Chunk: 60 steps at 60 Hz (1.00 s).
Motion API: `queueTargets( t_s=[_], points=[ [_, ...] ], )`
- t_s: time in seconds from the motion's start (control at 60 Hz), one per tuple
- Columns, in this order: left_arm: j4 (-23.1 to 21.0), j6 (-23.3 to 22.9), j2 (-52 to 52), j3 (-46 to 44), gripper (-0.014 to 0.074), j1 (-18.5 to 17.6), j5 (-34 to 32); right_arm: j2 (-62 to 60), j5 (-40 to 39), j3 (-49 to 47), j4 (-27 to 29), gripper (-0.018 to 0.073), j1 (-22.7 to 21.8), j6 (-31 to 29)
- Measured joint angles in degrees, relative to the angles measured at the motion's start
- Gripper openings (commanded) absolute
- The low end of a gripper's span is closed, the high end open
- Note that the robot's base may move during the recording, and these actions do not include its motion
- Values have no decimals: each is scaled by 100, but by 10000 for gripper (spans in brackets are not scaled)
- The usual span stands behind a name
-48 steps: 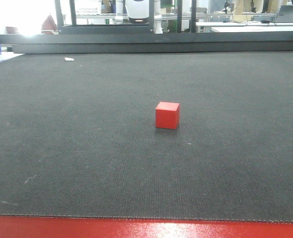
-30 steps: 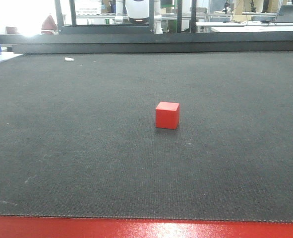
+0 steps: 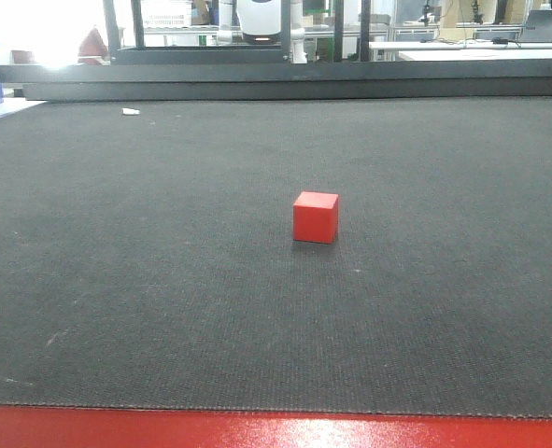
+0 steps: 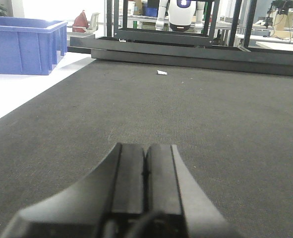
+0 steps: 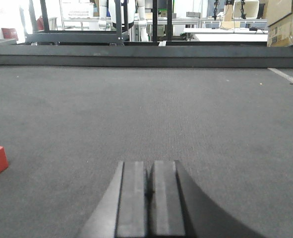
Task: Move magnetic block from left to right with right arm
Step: 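Lower the right gripper toward the red cube on the table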
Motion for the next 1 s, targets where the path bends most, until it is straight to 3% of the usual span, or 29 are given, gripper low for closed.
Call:
queueTargets(
  t_s=[0.267,0.45,0.533,0.767,0.85,1.0],
  points=[
    [0,0,0,0,-116,0,0,0,-474,-117,-50,65,0,0],
    [0,0,0,0,-116,0,0,460,55,-1393,-64,98,0,0],
    [0,0,0,0,-116,0,0,1106,385,-1915,-74,187,0,0],
    [0,0,0,0,-116,0,0,3328,1229,-3254,-73,574,76,11],
    [0,0,0,0,-116,0,0,4030,1630,-3795,-103,624,268,94],
    [0,0,0,0,-116,0,0,5309,2439,-4827,-148,624,987,361]
  ],
)
